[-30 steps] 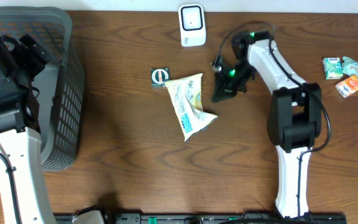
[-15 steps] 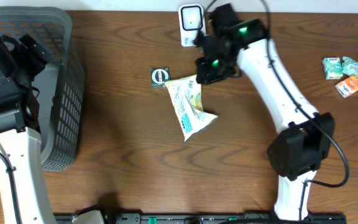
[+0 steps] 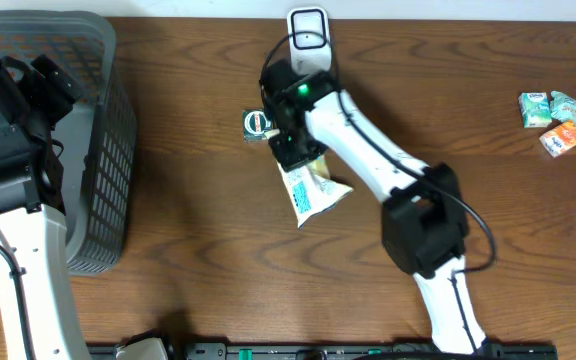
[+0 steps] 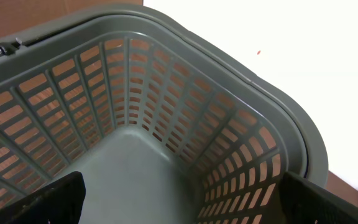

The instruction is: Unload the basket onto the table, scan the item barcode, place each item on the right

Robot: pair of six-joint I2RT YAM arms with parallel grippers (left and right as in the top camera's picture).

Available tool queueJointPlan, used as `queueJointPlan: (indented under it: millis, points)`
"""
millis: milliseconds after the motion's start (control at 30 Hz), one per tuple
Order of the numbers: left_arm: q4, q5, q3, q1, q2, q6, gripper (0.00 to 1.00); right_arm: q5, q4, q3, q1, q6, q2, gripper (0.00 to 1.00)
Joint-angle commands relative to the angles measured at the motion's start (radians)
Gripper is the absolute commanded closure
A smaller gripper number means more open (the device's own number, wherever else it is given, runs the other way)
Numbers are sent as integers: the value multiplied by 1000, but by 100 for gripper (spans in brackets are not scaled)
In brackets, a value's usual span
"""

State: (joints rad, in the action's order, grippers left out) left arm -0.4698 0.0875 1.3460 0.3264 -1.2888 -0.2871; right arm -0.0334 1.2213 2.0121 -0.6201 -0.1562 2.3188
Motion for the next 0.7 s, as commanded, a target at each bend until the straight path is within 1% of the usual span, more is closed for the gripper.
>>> queueJointPlan:
  millis: [0,167,267,367,433,500,667]
  points:
    - [0,2,16,5,-2,10,2,138,13,-13,8,-58,66,99]
    - [0,2,16,5,-2,10,2,140,58,-1,33,-57,54,99]
    - [0,2,16,5,-2,10,2,140,134,40,47,-57,-2,99]
    - [0,2,16,5,-2,10,2,140,168,50,54,-50,-69,99]
    - [0,2,16,5,-2,10,2,140,180,50,54,-48,-101,93]
    - [0,2,16,5,-2,10,2,140,191,50,54,-48,-116,89]
    - [0,2,16,5,-2,10,2,160,220,26,62,-50,-114,89]
